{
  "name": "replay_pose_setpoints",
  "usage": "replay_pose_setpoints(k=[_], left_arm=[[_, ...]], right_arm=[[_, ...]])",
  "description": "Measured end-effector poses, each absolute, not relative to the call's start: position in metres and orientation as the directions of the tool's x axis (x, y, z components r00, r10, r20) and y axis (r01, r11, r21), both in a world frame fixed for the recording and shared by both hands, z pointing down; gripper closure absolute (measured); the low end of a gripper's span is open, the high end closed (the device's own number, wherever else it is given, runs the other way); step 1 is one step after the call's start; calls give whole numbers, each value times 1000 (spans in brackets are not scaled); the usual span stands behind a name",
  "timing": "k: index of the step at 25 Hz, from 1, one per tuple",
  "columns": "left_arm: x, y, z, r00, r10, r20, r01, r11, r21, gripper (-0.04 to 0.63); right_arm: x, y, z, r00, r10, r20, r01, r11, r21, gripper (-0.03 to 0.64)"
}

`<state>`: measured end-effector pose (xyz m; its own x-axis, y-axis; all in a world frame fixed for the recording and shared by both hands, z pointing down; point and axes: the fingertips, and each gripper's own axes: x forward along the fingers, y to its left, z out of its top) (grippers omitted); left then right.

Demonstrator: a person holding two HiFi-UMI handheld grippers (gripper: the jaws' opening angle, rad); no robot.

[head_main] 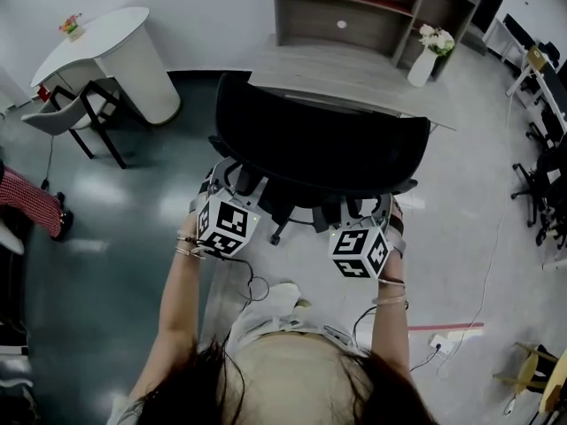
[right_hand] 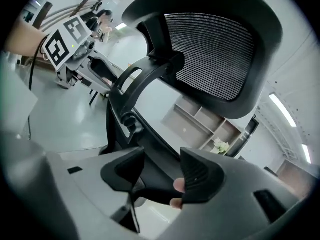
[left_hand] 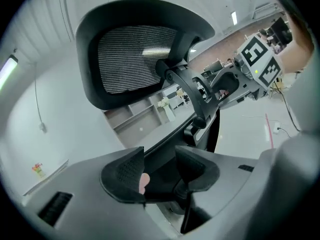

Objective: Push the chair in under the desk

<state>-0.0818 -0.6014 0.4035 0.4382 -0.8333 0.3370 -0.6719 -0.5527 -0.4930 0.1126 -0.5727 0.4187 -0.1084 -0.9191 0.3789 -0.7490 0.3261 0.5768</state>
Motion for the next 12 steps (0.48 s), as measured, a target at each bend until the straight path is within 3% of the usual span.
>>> replay_pose_setpoints(k=[12], left_arm=[[-72,-544,386,365,-883,294,-778,-463,-425,444]], right_arm=[[133,-520,398,-149,-929,337,-837,300,458,464]])
